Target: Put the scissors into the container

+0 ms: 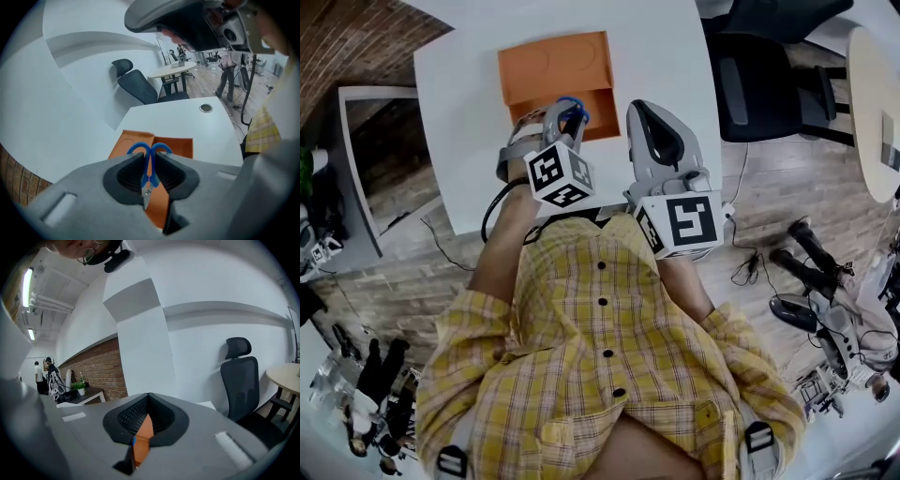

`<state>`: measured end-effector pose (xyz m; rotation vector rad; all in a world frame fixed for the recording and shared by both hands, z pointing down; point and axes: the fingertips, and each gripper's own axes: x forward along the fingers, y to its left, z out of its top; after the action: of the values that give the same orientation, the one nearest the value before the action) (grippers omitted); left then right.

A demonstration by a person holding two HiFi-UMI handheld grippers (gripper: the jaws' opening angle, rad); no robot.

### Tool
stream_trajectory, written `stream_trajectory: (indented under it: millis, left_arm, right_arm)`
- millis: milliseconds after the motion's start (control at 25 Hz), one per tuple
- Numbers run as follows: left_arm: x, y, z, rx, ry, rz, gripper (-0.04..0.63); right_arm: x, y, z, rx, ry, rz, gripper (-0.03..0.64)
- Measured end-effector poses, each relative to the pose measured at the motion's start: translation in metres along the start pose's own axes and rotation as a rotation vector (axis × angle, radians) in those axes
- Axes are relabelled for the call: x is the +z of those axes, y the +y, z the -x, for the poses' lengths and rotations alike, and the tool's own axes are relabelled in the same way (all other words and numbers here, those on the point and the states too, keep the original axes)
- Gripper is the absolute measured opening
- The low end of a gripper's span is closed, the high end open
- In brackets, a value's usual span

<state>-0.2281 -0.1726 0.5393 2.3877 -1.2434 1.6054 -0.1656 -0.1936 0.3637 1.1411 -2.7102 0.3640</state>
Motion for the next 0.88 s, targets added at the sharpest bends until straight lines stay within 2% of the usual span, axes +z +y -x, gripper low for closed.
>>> stream_trajectory:
  millis: [440,880]
  left_arm:
    - [-0.015,-0.012,-0.029,-0.080,0.068,-0.076,0.080]
    - [-0.025,-0.029,-0.059,-0.152,0.108,-0.103,0.080]
  right_arm:
    - [0.000,-0.004,-0.007,-0.014,0.013,-0.003,0.006]
    - [-0.008,-0.011,-0.010,-0.020,0.024,-0.011,0.006]
